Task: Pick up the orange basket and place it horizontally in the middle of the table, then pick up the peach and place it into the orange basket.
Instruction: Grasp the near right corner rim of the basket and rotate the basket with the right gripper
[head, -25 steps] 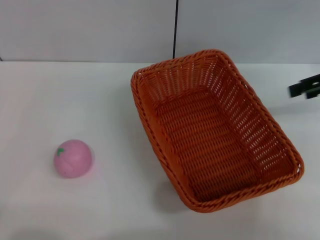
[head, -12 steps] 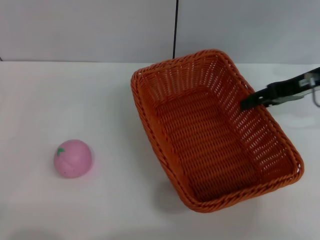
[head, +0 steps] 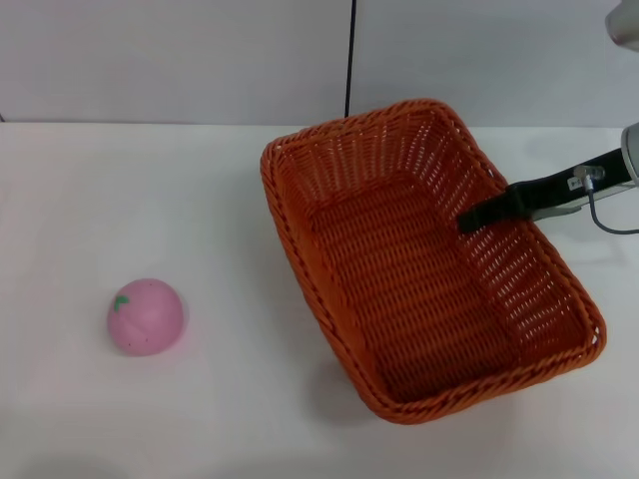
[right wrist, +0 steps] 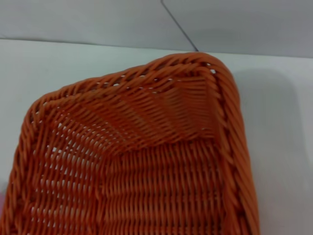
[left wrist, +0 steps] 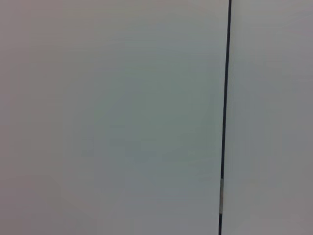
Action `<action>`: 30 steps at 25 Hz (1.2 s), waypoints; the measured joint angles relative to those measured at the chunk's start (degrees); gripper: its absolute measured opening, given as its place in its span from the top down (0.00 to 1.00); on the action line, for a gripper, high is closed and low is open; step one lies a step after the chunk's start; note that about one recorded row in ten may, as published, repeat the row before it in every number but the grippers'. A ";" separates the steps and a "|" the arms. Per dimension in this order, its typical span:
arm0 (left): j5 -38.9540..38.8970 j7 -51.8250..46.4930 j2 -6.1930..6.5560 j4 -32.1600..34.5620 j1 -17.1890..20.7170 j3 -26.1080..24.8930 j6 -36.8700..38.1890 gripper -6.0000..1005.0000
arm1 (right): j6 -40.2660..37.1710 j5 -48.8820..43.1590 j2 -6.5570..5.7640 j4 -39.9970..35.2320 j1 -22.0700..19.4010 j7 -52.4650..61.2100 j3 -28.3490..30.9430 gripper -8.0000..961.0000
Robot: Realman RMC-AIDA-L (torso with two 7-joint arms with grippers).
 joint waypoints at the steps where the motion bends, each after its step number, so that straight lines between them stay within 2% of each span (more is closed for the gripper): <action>1: 0.00 0.01 0.01 0.04 0.00 0.00 0.00 0.18 | 0.57 0.00 0.00 0.30 -0.08 0.00 0.00 0.38; 6: 0.00 -0.02 0.02 0.05 0.00 0.00 -0.02 0.18 | 1.20 -0.09 0.04 0.24 -0.47 -0.55 -0.05 0.43; 9: 0.00 -0.07 0.02 0.11 0.00 0.00 -0.09 0.18 | 1.20 -0.08 0.06 0.14 -0.54 -1.55 -0.08 0.65; 15: 0.00 -0.10 -0.05 0.20 0.13 0.00 -0.87 0.18 | 1.09 0.18 0.09 -0.36 -0.64 -4.03 -0.04 0.71; 18: 0.00 -0.12 -0.07 0.20 0.61 0.00 -1.90 0.18 | 0.39 0.30 0.55 -2.48 -0.68 -6.07 -0.03 0.75; 21: 0.00 -0.14 -0.03 0.20 1.34 0.00 -3.11 0.18 | -2.44 0.40 1.26 -6.75 -0.77 -12.37 -0.09 0.78; 25: -0.04 -0.14 -0.01 0.20 2.31 0.00 -4.57 0.18 | -5.76 0.48 1.39 -9.85 -0.19 -17.98 -0.10 0.83; 30: -0.07 -0.10 0.02 0.19 3.91 0.11 -6.91 0.18 | -9.22 0.61 1.47 -13.60 1.52 -27.52 -0.09 0.83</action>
